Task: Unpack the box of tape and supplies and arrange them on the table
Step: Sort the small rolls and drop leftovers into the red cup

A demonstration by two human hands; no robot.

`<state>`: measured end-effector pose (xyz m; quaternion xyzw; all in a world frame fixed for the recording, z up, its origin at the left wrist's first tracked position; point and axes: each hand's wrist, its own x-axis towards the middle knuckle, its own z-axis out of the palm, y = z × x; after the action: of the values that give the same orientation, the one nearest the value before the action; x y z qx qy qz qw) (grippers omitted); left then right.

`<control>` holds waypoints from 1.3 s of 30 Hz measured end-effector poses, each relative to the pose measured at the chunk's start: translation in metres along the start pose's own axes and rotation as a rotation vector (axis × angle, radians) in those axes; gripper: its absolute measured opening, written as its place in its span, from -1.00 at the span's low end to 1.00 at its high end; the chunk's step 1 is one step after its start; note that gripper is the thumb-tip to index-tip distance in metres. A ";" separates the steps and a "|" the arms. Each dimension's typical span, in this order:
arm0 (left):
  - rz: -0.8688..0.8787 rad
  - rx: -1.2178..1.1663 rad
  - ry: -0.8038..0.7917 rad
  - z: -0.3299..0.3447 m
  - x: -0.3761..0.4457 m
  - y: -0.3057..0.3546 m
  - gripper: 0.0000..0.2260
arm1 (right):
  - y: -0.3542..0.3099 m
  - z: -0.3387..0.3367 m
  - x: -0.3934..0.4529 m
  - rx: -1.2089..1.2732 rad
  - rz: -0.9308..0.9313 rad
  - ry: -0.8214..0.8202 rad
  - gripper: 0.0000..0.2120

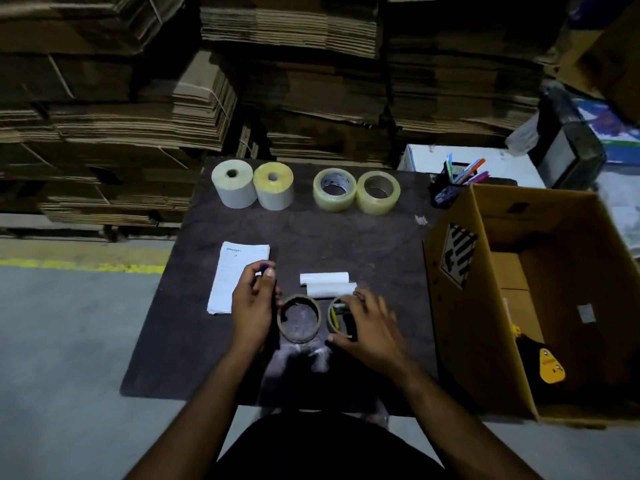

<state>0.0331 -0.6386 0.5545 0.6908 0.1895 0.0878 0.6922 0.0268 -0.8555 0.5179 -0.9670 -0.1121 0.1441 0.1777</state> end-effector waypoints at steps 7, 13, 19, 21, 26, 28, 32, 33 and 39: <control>0.370 1.116 -0.367 -0.001 -0.025 -0.041 -0.79 | -0.004 0.014 0.005 -0.134 -0.070 0.101 -0.53; 0.527 1.353 -0.507 -0.006 -0.032 -0.060 -0.79 | 0.003 0.012 0.029 -0.290 -0.277 0.132 -0.50; 0.590 1.323 -0.499 -0.006 -0.034 -0.054 -0.86 | 0.008 -0.003 0.064 -0.282 -0.391 -0.043 -0.52; 0.585 1.308 -0.518 -0.009 -0.033 -0.054 -0.85 | 0.009 -0.004 0.072 -0.247 -0.383 -0.093 -0.48; 0.596 1.311 -0.506 -0.017 -0.028 -0.053 -0.83 | 0.008 -0.008 0.083 -0.250 -0.366 -0.192 -0.41; 0.612 1.302 -0.500 -0.019 -0.027 -0.052 -0.82 | 0.004 -0.012 0.086 -0.292 -0.366 -0.211 -0.39; 0.605 1.291 -0.509 -0.022 -0.025 -0.050 -0.85 | 0.000 -0.017 0.088 -0.391 -0.369 -0.195 -0.36; 0.597 1.297 -0.517 -0.022 -0.025 -0.051 -0.86 | -0.001 -0.017 0.088 -0.392 -0.363 -0.195 -0.36; 0.565 1.265 -0.508 -0.027 -0.027 -0.054 -0.89 | 0.006 0.000 0.076 -0.250 -0.332 -0.180 -0.38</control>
<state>-0.0091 -0.6259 0.5057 0.9795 -0.1474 -0.0259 0.1348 0.0991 -0.8405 0.4978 -0.9330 -0.3022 0.1837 0.0668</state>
